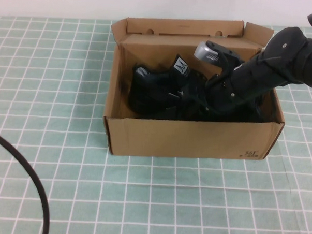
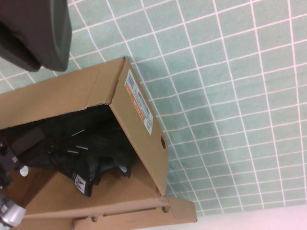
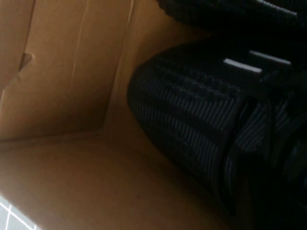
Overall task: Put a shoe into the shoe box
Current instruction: Place the shoe in the shoe box
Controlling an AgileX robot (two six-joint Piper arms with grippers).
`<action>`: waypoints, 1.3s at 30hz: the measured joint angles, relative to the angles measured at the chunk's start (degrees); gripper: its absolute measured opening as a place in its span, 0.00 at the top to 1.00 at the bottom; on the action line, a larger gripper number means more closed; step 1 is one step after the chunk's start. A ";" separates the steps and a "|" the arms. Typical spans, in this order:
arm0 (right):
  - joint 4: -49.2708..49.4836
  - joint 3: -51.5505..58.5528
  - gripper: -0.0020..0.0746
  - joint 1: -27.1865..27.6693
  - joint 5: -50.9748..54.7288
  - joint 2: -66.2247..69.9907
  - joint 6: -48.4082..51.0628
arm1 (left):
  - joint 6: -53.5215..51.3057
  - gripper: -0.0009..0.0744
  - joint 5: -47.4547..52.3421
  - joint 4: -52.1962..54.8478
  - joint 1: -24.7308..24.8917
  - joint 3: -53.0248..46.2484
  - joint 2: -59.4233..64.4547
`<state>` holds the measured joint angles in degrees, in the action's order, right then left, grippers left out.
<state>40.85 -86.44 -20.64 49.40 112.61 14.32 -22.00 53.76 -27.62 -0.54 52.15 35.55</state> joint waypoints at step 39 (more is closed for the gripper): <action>-40.85 -4.91 0.96 -0.10 15.82 -39.00 -10.28 | 2.18 0.99 -15.11 1.35 0.00 -6.40 -16.20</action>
<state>0.00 -91.35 -20.74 65.22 73.60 4.04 -19.82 38.65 -26.27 -0.54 45.75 19.35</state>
